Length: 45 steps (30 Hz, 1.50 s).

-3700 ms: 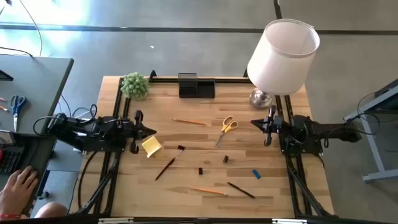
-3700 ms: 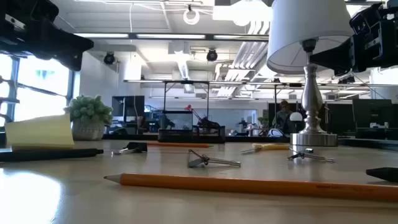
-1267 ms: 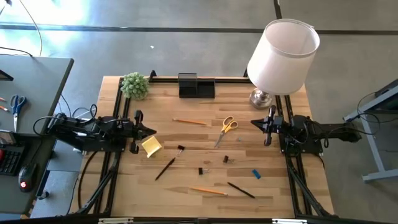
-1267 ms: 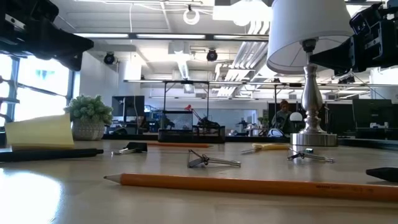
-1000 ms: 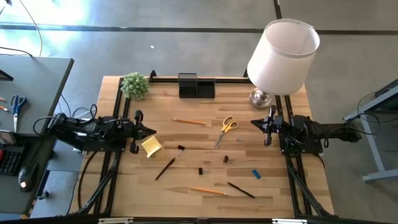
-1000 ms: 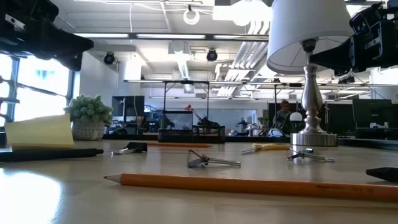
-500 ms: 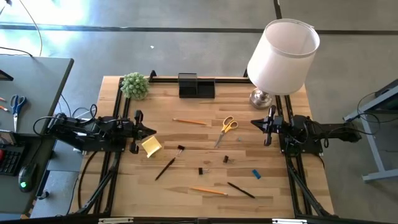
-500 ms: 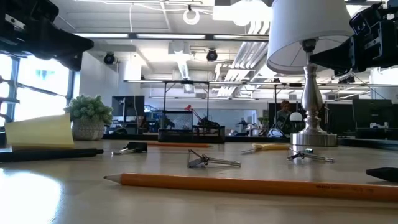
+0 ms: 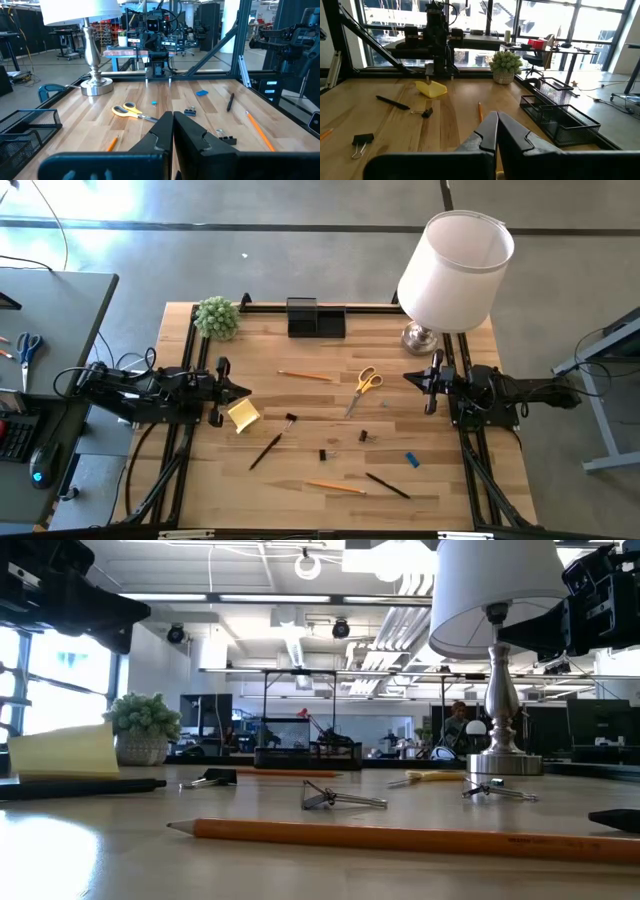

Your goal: Pick and place office supplies into organizer

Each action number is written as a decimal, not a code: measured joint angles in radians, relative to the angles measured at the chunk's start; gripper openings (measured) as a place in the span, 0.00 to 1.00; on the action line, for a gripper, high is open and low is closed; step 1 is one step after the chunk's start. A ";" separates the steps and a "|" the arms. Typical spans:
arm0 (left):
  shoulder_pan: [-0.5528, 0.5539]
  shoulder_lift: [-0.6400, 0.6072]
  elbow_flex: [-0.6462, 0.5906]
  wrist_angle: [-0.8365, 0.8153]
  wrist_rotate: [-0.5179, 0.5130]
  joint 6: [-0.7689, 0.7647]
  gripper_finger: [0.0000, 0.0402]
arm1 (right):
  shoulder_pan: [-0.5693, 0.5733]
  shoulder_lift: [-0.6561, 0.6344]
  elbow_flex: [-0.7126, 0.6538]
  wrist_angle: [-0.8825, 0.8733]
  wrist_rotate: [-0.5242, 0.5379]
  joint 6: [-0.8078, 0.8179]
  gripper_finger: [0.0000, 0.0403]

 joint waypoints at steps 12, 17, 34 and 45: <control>0.000 0.000 0.000 0.000 0.000 0.000 0.01 | 0.000 0.000 0.000 0.000 0.000 0.000 0.00; 0.000 0.000 0.000 0.016 0.000 0.000 0.01 | 0.000 0.000 0.000 0.000 0.000 0.000 0.00; 0.000 0.000 0.000 0.044 0.000 0.001 0.01 | 0.000 0.000 0.000 0.000 0.000 -0.077 0.00; 0.000 0.000 0.000 0.211 0.000 -0.002 0.01 | 0.000 0.000 -0.001 0.024 -0.015 0.072 0.00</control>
